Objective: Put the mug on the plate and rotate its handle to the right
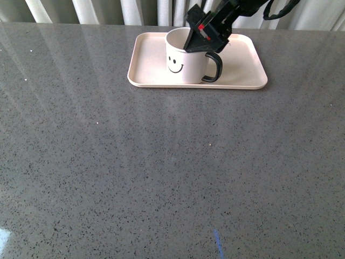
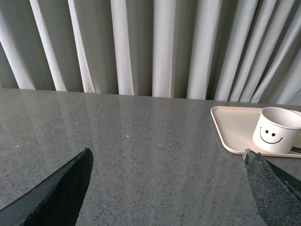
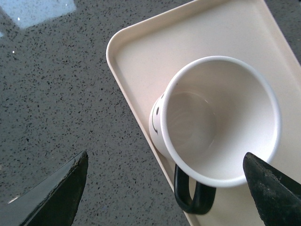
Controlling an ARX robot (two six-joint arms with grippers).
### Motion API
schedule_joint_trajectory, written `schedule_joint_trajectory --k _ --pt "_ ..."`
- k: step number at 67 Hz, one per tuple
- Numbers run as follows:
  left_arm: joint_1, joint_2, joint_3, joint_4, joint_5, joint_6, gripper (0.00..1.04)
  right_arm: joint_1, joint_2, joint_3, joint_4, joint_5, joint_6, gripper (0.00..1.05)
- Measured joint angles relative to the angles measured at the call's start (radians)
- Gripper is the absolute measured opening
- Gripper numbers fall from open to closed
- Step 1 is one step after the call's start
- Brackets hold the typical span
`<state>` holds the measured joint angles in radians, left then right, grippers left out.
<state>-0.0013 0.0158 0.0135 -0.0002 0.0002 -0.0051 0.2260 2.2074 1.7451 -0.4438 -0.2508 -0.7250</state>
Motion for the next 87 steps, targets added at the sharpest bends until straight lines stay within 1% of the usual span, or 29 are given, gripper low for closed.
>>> schedule_joint_trajectory --k 16,34,39,40,43,49,58,62,64,67,71,83,87 --pt "0.000 0.000 0.000 0.000 0.000 0.000 0.95 0.016 0.146 0.185 -0.076 0.029 -0.032 0.96" --pt "0.000 0.000 0.000 0.000 0.000 0.000 0.95 0.032 0.201 0.288 -0.137 0.037 -0.066 0.95" --pt "0.000 0.000 0.000 0.000 0.000 0.000 0.95 0.032 0.212 0.303 -0.149 0.043 -0.080 0.84" --pt "0.000 0.000 0.000 0.000 0.000 0.000 0.95 0.032 0.216 0.308 -0.153 0.044 -0.084 0.81" --pt "0.000 0.000 0.000 0.000 0.000 0.000 0.95 0.032 0.221 0.315 -0.158 0.047 -0.090 0.76" --pt "0.000 0.000 0.000 0.000 0.000 0.000 0.95 0.030 0.245 0.344 -0.177 0.053 -0.110 0.58" --pt "0.000 0.000 0.000 0.000 0.000 0.000 0.95 0.029 0.273 0.377 -0.199 0.056 -0.127 0.39" --pt "0.000 0.000 0.000 0.000 0.000 0.000 0.95 0.026 0.283 0.391 -0.213 0.052 -0.141 0.25" --pt "0.000 0.000 0.000 0.000 0.000 0.000 0.96 0.025 0.284 0.394 -0.216 0.051 -0.149 0.19" --pt "0.000 0.000 0.000 0.000 0.000 0.000 0.95 0.023 0.285 0.397 -0.219 0.048 -0.158 0.14" --pt "0.000 0.000 0.000 0.000 0.000 0.000 0.95 0.018 0.285 0.402 -0.225 0.040 -0.175 0.02" --pt "0.000 0.000 0.000 0.000 0.000 0.000 0.96 -0.005 0.285 0.417 -0.252 -0.008 -0.254 0.02" --pt "0.000 0.000 0.000 0.000 0.000 0.000 0.95 -0.021 0.285 0.436 -0.272 -0.053 -0.298 0.02"
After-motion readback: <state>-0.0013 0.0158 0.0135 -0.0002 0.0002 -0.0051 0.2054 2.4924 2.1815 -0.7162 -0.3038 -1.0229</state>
